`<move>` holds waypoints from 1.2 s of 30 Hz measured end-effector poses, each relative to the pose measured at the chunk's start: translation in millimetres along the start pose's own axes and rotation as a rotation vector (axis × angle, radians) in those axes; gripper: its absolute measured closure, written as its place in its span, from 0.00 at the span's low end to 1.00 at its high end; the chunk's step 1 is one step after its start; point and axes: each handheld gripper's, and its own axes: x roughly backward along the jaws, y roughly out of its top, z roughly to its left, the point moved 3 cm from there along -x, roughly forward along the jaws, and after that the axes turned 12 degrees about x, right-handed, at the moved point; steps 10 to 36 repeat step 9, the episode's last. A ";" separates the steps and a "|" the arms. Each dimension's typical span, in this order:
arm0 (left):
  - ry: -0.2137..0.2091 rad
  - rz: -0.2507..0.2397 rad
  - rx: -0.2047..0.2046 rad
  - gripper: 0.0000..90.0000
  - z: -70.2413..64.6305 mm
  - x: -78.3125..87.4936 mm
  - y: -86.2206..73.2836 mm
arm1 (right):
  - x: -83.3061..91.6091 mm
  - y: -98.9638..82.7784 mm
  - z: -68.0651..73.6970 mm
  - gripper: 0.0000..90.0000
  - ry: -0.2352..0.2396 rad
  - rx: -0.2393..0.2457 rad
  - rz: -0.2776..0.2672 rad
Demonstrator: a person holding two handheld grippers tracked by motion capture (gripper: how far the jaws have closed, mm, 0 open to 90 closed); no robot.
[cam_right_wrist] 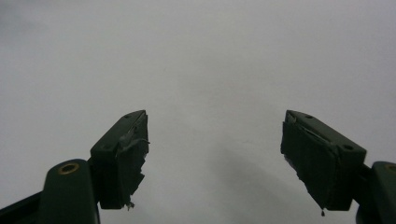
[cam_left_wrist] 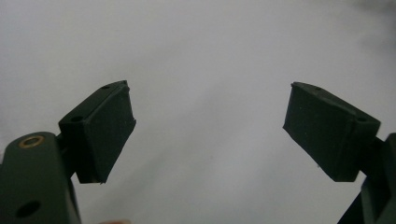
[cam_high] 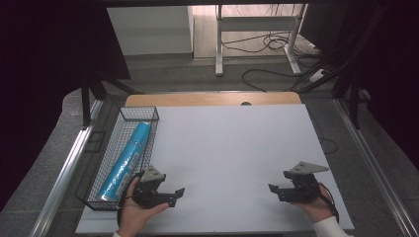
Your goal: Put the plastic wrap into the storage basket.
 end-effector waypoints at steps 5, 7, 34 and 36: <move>0.007 -0.015 0.003 0.17 1.7 -0.4 -0.8 | 1.6 1.8 2.2 0.27 0.009 0.016 -0.013; 0.006 -0.015 -0.001 0.17 1.7 -0.8 -1.7 | 2.1 2.9 3.5 0.27 0.011 0.022 -0.023; 0.008 -0.017 -0.001 0.17 2.4 -1.2 -2.6 | 2.4 3.2 3.6 0.27 0.013 0.026 -0.024; 0.008 -0.017 -0.001 0.17 2.4 -1.2 -2.6 | 2.4 3.2 3.6 0.27 0.013 0.026 -0.024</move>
